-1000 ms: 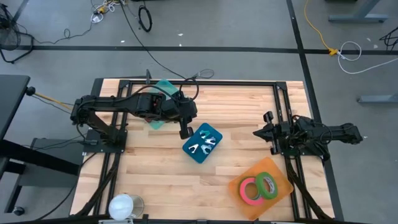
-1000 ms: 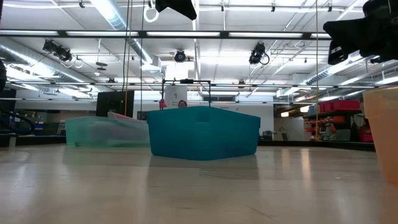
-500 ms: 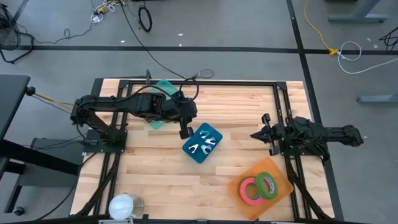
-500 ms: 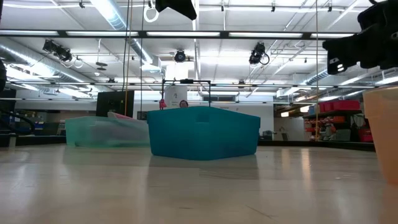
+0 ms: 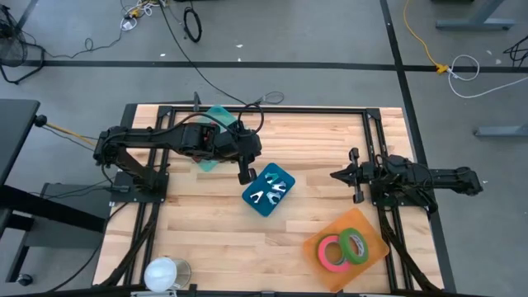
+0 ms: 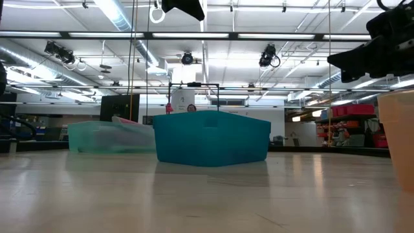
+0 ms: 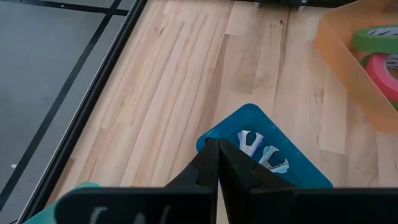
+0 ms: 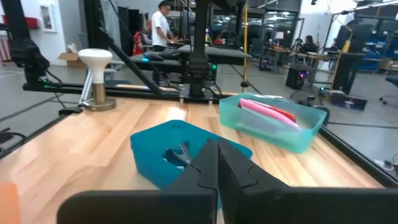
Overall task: Pick and place Stapler, Stapler remover, tape
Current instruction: Return to Home Position
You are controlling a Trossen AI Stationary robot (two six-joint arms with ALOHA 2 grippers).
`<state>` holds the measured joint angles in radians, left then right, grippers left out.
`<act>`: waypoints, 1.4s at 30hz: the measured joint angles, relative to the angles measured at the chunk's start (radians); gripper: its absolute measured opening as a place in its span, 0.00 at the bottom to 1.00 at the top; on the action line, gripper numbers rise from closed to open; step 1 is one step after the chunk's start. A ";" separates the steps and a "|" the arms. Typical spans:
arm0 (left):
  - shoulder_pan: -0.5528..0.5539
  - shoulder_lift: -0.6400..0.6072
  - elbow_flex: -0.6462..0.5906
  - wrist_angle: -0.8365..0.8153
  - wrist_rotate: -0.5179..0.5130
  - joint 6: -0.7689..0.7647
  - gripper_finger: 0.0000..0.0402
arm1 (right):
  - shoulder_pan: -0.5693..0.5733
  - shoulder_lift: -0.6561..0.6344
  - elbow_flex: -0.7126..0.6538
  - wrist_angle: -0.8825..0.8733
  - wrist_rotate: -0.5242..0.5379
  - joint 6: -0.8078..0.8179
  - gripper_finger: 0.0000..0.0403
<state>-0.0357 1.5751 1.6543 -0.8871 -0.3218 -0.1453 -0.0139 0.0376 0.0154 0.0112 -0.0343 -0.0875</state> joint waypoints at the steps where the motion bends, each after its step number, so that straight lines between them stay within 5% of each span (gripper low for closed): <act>1: 0.000 0.000 0.000 0.000 0.000 0.000 0.03 | 0.000 0.000 0.000 0.000 0.000 0.000 0.00; 30: 0.006 0.015 -0.007 0.105 0.011 -0.057 0.01 | 0.001 0.000 0.000 0.002 0.000 0.034 0.06; 42: -0.037 0.020 -0.295 0.474 0.113 0.003 0.00 | 0.001 0.000 0.000 0.003 0.000 0.034 0.06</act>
<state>-0.0726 1.5950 1.3591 -0.4131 -0.2091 -0.1419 -0.0132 0.0380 0.0158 0.0143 -0.0345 -0.0536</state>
